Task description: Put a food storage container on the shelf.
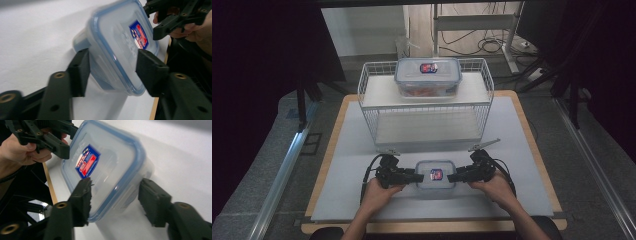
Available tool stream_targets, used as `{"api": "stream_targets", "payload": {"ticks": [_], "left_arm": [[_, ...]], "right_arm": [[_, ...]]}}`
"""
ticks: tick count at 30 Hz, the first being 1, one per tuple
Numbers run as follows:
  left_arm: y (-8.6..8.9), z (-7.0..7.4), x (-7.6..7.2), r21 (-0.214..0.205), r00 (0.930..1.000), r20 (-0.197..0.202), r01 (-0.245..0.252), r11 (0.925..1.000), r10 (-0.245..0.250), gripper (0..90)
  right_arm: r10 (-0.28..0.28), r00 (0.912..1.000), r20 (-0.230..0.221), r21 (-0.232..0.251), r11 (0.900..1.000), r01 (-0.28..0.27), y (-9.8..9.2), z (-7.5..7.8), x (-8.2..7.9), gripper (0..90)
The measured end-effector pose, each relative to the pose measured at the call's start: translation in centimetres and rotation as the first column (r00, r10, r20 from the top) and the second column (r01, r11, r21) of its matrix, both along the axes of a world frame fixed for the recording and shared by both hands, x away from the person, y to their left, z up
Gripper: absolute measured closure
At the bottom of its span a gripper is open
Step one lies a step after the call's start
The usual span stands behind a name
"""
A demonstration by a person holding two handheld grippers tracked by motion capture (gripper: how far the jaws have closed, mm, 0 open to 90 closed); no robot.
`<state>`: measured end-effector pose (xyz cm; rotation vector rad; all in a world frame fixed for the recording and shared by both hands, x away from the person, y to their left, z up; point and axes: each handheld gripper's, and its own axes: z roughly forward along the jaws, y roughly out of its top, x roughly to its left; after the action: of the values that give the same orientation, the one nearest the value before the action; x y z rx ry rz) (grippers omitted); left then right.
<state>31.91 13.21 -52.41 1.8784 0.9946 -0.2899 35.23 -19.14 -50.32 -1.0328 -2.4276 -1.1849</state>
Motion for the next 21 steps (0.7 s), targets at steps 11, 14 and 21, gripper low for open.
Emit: {"api": "stream_targets", "payload": {"ticks": [11,14,21], "left_arm": [[-0.1,0.2,-1.3,0.024,0.9982,0.058,0.012,0.9996,-0.013,51.4],[0.0,0.1,-1.5,0.017,0.9987,0.050,0.012,0.9998,-0.013,51.5],[-0.1,-0.3,-1.6,0.008,0.9987,0.048,0.018,0.9998,-0.018,49.8]], "right_arm": [[-0.015,0.9997,-0.018,0.043,0.9989,0.016,-0.7,-0.3,-1.0,51.9],[-0.013,0.9995,-0.027,0.047,0.9988,0.015,-0.8,-0.3,-1.1,52.7],[-0.020,0.9995,-0.026,0.061,0.9979,0.021,-0.9,-0.4,-1.3,53.3]]}}
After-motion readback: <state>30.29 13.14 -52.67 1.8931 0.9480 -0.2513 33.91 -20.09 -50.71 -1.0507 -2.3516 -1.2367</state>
